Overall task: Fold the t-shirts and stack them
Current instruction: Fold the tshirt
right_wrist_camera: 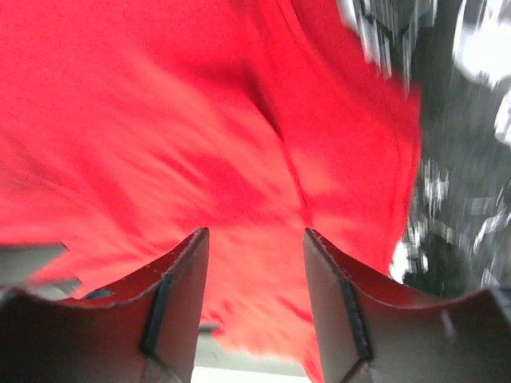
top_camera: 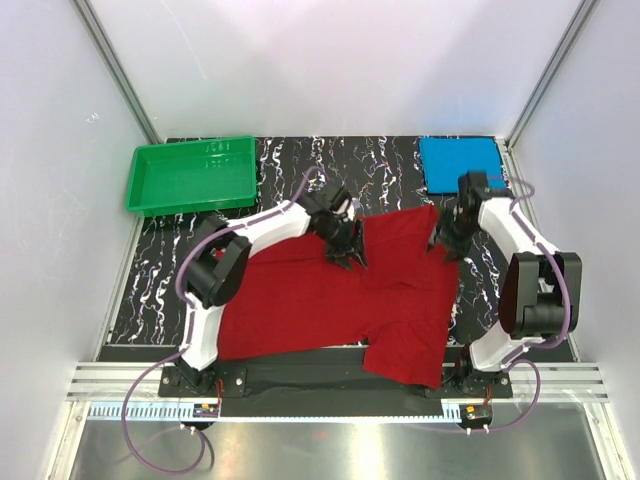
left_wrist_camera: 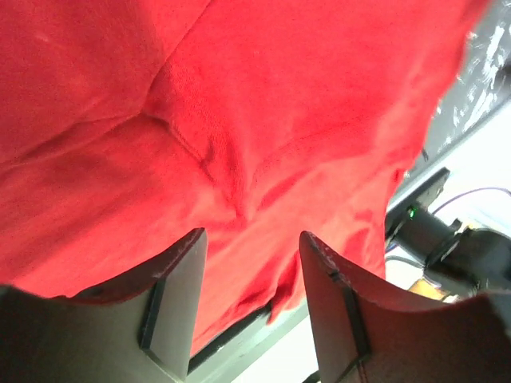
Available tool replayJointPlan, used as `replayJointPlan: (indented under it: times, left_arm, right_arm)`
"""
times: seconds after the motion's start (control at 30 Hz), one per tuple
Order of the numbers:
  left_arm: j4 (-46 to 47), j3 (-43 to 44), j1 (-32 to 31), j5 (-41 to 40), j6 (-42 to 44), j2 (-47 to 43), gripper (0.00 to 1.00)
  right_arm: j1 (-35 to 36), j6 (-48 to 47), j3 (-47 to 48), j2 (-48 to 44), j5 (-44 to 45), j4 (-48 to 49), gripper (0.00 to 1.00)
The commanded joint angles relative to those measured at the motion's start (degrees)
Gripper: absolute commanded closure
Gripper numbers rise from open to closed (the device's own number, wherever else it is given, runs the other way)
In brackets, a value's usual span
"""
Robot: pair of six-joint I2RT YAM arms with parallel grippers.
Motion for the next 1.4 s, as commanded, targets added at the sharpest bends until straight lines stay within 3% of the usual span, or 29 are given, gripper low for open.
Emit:
replayJointPlan:
  times: [0.0, 0.13, 0.27, 0.43, 1.03, 1.23, 1.37]
  left_arm:
    - [-6.4, 0.1, 3.2, -0.8, 11.8, -8.4, 0.44]
    - [-9.3, -6.8, 9.6, -11.7, 16.6, -14.3, 0.41]
    - [-8.1, -13.0, 19.6, -17.7, 19.6, -18.8, 0.4]
    - [-6.1, -13.2, 26.1, -23.3, 20.1, -15.2, 0.43]
    - [-6.0, -10.8, 36.6, -29.3, 15.0, -4.4, 0.44]
    - [-5.2, -9.5, 38.9, -30.7, 14.8, -2.5, 0.43]
    - [-5.3, -7.4, 40.0, -30.1, 15.0, -1.1, 0.43]
  right_arm:
    - [0.0, 0.8, 10.4, 4.6, 3.3, 3.6, 0.42]
    - [0.0, 0.3, 19.5, 12.8, 2.8, 3.3, 0.4]
    - [0.0, 0.2, 27.5, 20.1, 2.6, 3.0, 0.4]
    - [2.4, 0.3, 33.1, 25.6, 4.1, 3.8, 0.41]
    - [9.4, -2.0, 44.9, 41.8, 7.9, 2.3, 0.43]
    - [11.2, -3.5, 54.6, 49.5, 8.4, -0.3, 0.43]
    - [12.0, -4.2, 66.6, 56.4, 8.8, -2.5, 0.43]
